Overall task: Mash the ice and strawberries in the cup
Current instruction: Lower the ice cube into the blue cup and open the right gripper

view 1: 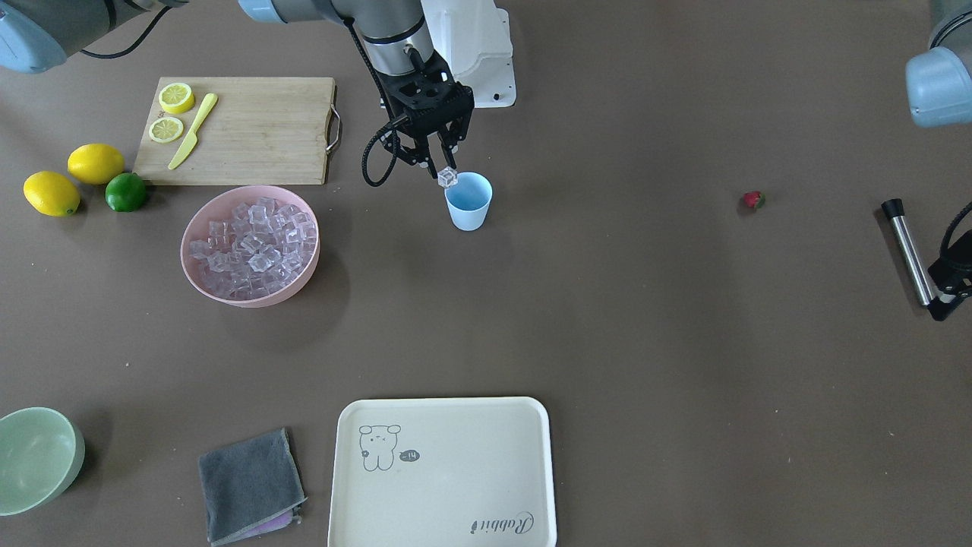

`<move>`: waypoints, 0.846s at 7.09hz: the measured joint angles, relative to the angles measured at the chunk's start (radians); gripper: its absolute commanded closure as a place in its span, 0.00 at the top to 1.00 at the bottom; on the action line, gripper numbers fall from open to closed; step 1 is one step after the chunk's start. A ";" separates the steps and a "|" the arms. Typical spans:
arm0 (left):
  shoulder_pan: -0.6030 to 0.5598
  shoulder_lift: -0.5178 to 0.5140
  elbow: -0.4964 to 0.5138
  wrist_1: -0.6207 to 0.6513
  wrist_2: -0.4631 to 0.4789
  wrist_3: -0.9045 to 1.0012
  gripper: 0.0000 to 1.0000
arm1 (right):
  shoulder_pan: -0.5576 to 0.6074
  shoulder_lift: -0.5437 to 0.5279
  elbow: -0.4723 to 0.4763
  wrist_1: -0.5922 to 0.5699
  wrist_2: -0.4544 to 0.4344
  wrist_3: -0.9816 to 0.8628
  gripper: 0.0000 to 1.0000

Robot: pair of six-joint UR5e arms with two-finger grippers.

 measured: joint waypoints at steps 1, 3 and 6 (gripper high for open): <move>-0.001 0.003 -0.006 0.000 0.000 0.000 0.98 | -0.005 -0.001 -0.021 0.017 -0.002 -0.001 0.00; 0.000 0.010 -0.017 0.001 0.000 -0.001 0.98 | -0.022 -0.001 -0.078 0.094 -0.020 -0.001 0.00; 0.000 0.010 -0.018 0.000 0.001 -0.033 0.98 | -0.061 0.002 -0.102 0.176 -0.062 -0.001 0.00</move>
